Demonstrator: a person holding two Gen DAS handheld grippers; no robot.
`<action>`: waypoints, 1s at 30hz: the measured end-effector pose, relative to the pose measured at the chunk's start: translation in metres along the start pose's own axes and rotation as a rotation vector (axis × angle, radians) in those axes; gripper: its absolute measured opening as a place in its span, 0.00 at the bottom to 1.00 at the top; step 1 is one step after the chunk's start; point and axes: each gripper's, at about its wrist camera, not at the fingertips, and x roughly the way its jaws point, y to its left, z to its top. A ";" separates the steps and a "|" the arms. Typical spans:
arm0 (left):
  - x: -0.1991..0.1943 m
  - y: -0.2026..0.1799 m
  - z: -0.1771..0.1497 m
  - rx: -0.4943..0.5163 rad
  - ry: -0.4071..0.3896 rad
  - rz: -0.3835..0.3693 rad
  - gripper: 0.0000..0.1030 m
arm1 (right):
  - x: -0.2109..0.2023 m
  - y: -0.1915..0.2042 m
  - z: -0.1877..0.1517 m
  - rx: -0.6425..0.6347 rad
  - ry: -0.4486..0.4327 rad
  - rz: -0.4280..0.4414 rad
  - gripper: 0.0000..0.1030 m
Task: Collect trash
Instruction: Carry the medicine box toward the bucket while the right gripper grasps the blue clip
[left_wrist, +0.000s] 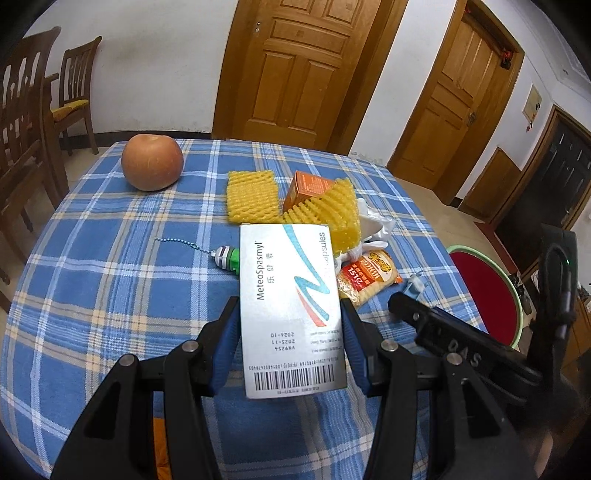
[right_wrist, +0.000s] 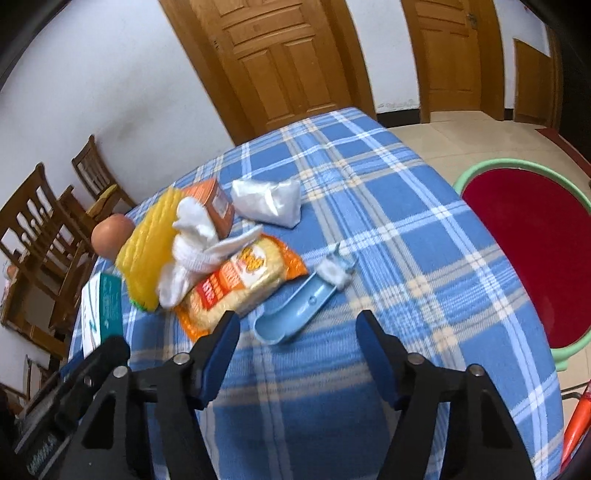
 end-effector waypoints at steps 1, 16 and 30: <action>0.000 0.000 0.000 0.000 0.001 -0.002 0.51 | 0.000 0.000 0.001 0.006 -0.004 -0.007 0.62; -0.008 -0.011 -0.002 0.019 -0.007 -0.022 0.51 | -0.010 -0.009 -0.009 -0.023 -0.029 0.009 0.13; -0.010 -0.041 -0.002 0.055 0.020 -0.094 0.51 | -0.057 -0.047 -0.015 0.007 -0.099 -0.006 0.13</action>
